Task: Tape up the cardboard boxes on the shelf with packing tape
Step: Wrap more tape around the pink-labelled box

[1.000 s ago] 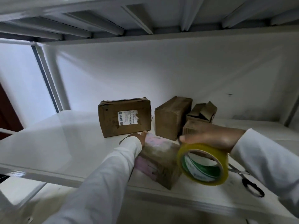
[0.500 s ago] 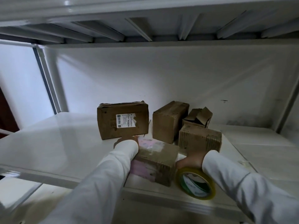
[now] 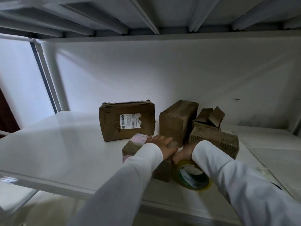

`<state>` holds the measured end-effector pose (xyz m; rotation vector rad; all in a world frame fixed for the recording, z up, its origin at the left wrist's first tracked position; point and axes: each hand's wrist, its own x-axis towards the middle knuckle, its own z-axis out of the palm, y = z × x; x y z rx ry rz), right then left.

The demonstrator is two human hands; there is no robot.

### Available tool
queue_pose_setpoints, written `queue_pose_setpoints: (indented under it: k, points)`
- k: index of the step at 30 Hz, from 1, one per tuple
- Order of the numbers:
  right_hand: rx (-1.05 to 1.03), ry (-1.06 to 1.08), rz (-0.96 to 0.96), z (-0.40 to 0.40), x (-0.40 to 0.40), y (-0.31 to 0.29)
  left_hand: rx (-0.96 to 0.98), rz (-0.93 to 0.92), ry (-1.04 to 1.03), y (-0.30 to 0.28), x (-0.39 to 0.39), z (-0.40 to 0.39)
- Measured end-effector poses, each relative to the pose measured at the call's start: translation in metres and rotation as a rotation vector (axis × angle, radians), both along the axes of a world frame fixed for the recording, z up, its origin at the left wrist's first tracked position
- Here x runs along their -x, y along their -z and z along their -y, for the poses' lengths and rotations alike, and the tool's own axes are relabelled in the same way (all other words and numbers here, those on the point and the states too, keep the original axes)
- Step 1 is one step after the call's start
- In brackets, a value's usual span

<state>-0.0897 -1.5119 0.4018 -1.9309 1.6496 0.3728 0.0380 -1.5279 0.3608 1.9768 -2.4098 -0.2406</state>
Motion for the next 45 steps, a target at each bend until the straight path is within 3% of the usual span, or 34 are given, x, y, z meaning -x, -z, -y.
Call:
queue_pose_setpoints:
  k: [3,6,9,12,14,20,31,36,40,45]
  points:
    - [-0.043,0.060,-0.036,0.008,0.005,0.002,0.010,0.107,-0.027,-0.004,0.011,-0.009]
    - [0.054,0.101,-0.104,0.021,0.022,-0.013,-0.013,-0.055,-0.235,-0.006,0.006,-0.005]
    - [0.124,0.162,-0.029,0.025,0.041,-0.026,0.045,-0.151,-0.357,0.000,-0.004,0.005]
    - [0.178,0.168,0.003,0.029,0.044,-0.011,0.038,-0.162,-0.331,0.007,-0.007,0.013]
    - [0.103,0.166,0.046,0.033,0.037,-0.001,0.059,-0.248,-0.255,0.008,-0.007,0.014]
    - [-0.031,0.078,-0.164,0.042,0.016,0.006,0.031,-0.467,-0.117,0.010,-0.010,0.004]
    - [0.165,0.108,-0.063,0.031,0.058,-0.020,-0.158,-0.257,-0.197,0.006,0.004,0.015]
    - [0.104,0.191,0.107,0.027,0.072,-0.011,-0.239,-0.203,-0.331,0.012,0.016,0.028]
    - [0.114,0.137,0.120,0.029,0.070,-0.006,-0.394,-0.309,-0.331,0.051,0.014,0.083]
    - [0.166,0.168,0.259,0.025,0.087,0.005,-0.334,-0.308,-0.418,0.047,0.013,0.073]
